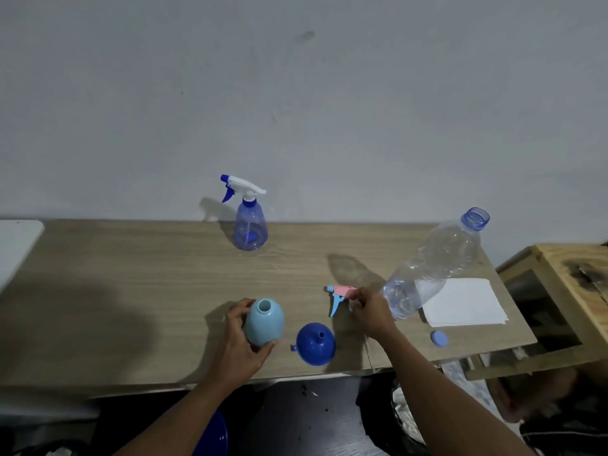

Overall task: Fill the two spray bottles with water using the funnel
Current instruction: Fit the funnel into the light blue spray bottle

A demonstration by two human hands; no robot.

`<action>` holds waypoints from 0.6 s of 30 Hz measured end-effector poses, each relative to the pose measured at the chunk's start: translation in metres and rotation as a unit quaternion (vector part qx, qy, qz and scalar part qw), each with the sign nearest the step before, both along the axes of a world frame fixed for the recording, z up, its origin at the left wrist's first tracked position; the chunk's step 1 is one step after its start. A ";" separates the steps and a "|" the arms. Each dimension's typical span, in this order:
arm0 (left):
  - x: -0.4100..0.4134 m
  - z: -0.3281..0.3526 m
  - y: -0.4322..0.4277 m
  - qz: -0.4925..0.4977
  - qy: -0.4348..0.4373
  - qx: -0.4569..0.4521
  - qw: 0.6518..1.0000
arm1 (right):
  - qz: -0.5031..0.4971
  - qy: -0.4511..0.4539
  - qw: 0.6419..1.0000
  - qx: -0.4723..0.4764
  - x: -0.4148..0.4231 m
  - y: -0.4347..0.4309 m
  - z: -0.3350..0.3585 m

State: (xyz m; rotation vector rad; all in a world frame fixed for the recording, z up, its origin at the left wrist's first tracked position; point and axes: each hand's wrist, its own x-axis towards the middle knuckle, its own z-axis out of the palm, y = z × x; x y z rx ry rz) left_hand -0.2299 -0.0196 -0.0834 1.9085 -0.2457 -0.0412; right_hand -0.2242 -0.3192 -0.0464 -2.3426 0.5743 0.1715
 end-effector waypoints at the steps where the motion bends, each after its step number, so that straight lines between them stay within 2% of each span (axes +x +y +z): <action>1: 0.000 0.001 0.000 0.003 0.005 -0.009 1.000 | -0.009 -0.005 1.000 0.001 -0.001 0.000 -0.001; 4: -0.001 0.004 -0.002 0.002 0.013 -0.014 1.000 | -0.027 -0.016 0.999 0.007 -0.006 0.003 -0.001; 8: 0.001 0.005 0.003 -0.003 0.019 -0.014 1.000 | -0.008 -0.109 0.994 -0.013 -0.023 0.017 0.005; 10: 0.002 0.008 0.005 -0.007 0.038 -0.020 0.999 | 0.053 -0.070 0.995 0.047 -0.035 0.028 0.008; 12: 0.001 0.012 0.007 -0.010 0.055 -0.024 0.998 | 0.142 0.017 0.982 0.119 -0.044 0.037 0.003; 15: 0.000 0.018 0.010 -0.019 0.052 -0.007 0.998 | 0.205 0.039 0.975 0.072 -0.052 0.042 -0.017; 18: 0.000 0.024 0.017 -0.034 0.040 -0.010 0.999 | 0.185 0.025 0.981 0.053 -0.053 0.051 -0.020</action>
